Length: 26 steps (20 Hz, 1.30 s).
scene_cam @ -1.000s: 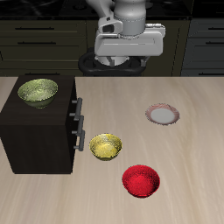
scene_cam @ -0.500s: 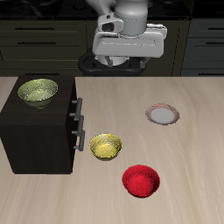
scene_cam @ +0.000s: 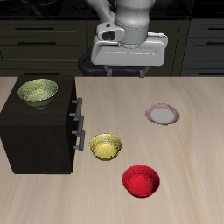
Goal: Place the red bowl on the plate
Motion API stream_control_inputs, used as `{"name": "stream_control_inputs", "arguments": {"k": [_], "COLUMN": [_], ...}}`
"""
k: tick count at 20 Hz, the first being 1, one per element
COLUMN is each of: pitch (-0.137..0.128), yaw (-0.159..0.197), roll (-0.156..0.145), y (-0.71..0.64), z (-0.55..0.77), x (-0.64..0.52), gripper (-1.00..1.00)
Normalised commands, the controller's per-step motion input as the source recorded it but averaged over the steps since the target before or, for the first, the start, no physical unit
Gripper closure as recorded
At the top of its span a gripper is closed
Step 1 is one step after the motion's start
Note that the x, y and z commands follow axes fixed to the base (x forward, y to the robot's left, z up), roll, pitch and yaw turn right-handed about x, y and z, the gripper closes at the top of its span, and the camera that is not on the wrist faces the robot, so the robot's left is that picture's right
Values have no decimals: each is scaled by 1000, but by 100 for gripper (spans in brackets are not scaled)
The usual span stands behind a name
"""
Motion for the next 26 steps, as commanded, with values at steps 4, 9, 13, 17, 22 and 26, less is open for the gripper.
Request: {"name": "stream_control_inputs", "arguments": {"k": [4, 9, 13, 17, 22, 26], "pitch": [-3, -31, -20, -11, -10, -10], "yaw": [14, -15, 24, 2, -26, 2], "roll": [-8, 15, 6, -4, -10, -25], "y": [79, 64, 126, 41, 76, 9], "z": [-169, -45, -6, 43, 102, 62], "x": [412, 246, 204, 113, 208, 206], "gripper": [-100, -100, -100, -100, -100, -100]}}
